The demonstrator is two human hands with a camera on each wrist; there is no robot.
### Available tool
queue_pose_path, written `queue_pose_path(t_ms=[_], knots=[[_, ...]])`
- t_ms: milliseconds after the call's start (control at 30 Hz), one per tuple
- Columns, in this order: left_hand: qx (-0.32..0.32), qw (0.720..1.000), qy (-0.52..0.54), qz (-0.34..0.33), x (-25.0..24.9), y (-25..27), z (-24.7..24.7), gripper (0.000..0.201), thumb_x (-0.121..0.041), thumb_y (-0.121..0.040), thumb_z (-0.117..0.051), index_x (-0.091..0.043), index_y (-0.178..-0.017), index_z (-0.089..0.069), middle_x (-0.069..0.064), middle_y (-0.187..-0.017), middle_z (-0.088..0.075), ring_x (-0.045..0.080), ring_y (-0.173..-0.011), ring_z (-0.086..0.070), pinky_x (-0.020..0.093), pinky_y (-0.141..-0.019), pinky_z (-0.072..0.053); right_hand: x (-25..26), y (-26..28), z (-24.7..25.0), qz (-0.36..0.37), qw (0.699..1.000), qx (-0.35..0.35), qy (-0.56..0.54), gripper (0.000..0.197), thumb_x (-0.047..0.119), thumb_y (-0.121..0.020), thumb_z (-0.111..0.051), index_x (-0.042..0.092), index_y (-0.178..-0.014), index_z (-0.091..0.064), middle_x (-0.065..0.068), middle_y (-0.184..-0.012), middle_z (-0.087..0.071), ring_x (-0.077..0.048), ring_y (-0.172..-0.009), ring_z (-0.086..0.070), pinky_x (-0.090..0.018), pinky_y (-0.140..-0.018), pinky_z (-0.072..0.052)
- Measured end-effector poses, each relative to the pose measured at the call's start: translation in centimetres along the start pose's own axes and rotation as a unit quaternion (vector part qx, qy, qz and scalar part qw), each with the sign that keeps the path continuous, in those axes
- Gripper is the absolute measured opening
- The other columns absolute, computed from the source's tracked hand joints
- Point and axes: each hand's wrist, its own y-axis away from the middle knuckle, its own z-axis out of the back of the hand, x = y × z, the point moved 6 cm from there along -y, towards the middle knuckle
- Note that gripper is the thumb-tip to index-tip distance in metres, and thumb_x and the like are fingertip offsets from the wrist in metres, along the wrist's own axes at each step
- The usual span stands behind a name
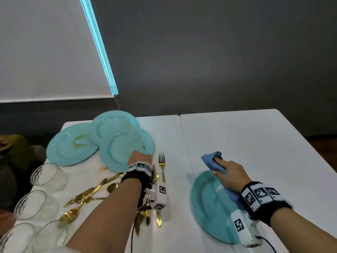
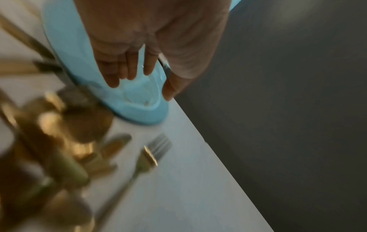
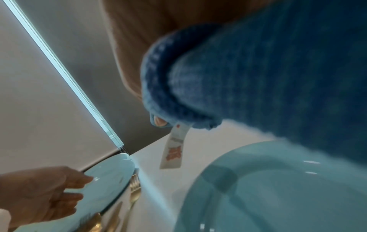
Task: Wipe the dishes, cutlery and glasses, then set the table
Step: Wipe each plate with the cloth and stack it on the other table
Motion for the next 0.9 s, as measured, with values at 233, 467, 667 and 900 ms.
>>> queue_pose_path(t_ms=[233, 467, 667, 900], knots=[[-0.051, 0.986, -0.16, 0.011, 6.7, -4.0, 6.4, 0.037, -0.011, -0.089, -0.041, -0.008, -0.124, -0.05, 0.027, -0.125, -0.047, 0.04, -0.109, -0.054, 0.05, -0.087, -0.048, 6.2, -2.1, -2.2, 0.014, 1.0, 0.02, -0.012, 0.053, 0.033, -0.09, -0.056, 0.034, -0.14, -0.04, -0.01, -0.118, -0.062, -0.026, -0.109, -0.055, -0.02, -0.081, -0.035], [0.032, 0.996, -0.078, 0.011, 9.0, -6.3, 5.9, 0.032, -0.013, -0.089, -0.046, -0.013, -0.12, -0.053, 0.015, -0.124, -0.054, 0.033, -0.116, -0.052, 0.041, -0.091, -0.047, 8.6, -2.6, -3.8, -0.004, 0.999, 0.04, 0.008, 0.051, 0.033, -0.091, -0.055, 0.031, -0.14, -0.041, -0.008, -0.118, -0.062, -0.024, -0.109, -0.055, -0.018, -0.078, -0.03], [0.044, 0.998, 0.034, 0.033, 9.9, -7.7, 5.6, 0.039, -0.017, -0.094, -0.044, -0.005, -0.131, -0.043, 0.017, -0.131, -0.051, 0.032, -0.121, -0.052, 0.029, -0.081, -0.048, 8.8, -1.7, -3.8, -0.034, 0.999, 0.034, -0.002, 0.051, 0.033, -0.09, -0.056, 0.031, -0.139, -0.043, -0.006, -0.12, -0.063, -0.023, -0.111, -0.056, -0.019, -0.083, -0.035], [0.027, 0.976, 0.212, 0.047, 10.2, -8.1, 6.7, 0.036, -0.015, -0.099, -0.037, -0.002, -0.133, -0.038, 0.023, -0.129, -0.052, 0.038, -0.119, -0.052, 0.038, -0.099, -0.042, 9.4, -0.5, -3.6, -0.058, 0.998, 0.012, -0.019, 0.051, 0.032, -0.09, -0.057, 0.03, -0.14, -0.043, -0.006, -0.126, -0.061, -0.023, -0.117, -0.054, -0.02, -0.091, -0.036]])
